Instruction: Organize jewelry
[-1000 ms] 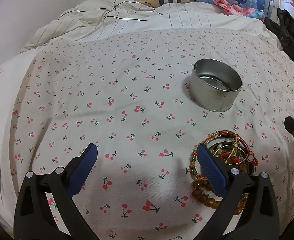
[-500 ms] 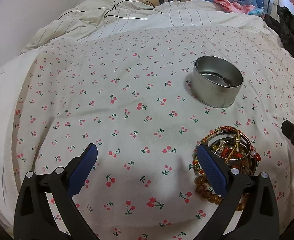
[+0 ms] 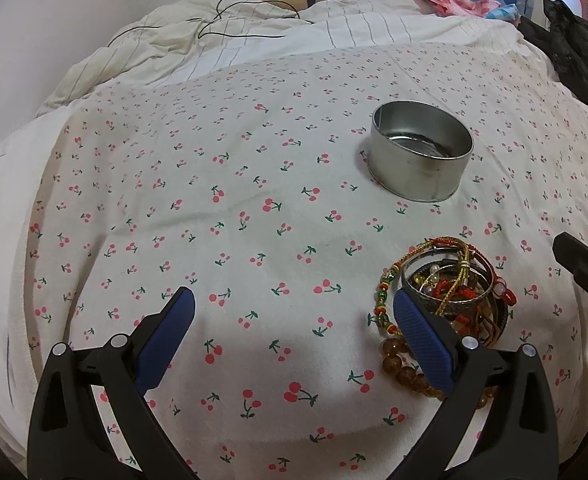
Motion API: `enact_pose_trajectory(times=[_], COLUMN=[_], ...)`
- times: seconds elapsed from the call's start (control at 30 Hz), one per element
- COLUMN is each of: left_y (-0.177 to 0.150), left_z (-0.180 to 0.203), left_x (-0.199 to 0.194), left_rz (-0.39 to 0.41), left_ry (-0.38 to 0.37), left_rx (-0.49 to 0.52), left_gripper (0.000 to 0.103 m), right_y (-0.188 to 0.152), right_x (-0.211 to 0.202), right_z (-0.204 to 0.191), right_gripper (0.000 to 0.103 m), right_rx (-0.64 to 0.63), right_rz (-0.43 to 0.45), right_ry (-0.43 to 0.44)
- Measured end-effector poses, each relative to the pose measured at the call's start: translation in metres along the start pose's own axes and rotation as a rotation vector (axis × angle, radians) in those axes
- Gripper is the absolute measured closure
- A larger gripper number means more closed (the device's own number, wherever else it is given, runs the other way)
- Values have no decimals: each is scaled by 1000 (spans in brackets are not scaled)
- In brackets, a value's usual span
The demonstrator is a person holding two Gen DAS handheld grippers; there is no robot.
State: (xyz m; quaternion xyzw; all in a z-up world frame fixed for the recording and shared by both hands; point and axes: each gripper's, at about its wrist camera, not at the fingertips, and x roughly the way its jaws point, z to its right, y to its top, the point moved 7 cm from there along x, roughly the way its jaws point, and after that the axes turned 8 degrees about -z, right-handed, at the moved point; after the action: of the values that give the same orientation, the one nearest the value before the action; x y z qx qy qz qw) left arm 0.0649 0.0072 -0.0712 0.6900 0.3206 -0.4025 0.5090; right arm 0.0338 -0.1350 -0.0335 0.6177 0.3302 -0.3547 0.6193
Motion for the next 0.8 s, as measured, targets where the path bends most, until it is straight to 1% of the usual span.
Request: enact_pose_trajectory(times=[0.67,0.8], left_y=[-1,-1], left_z=[3,2], left_x=[0,0], left_rz=[2,5], left_ry=[1,2], left_rx=[16,11], left_gripper=[7,7], right_y=[-1,0], right_x=[2,4], right_z=[-7,-9], right_gripper=[7,7], right_rx=[-11,-4], right_rz=[-6,-6], right_ry=[26,63])
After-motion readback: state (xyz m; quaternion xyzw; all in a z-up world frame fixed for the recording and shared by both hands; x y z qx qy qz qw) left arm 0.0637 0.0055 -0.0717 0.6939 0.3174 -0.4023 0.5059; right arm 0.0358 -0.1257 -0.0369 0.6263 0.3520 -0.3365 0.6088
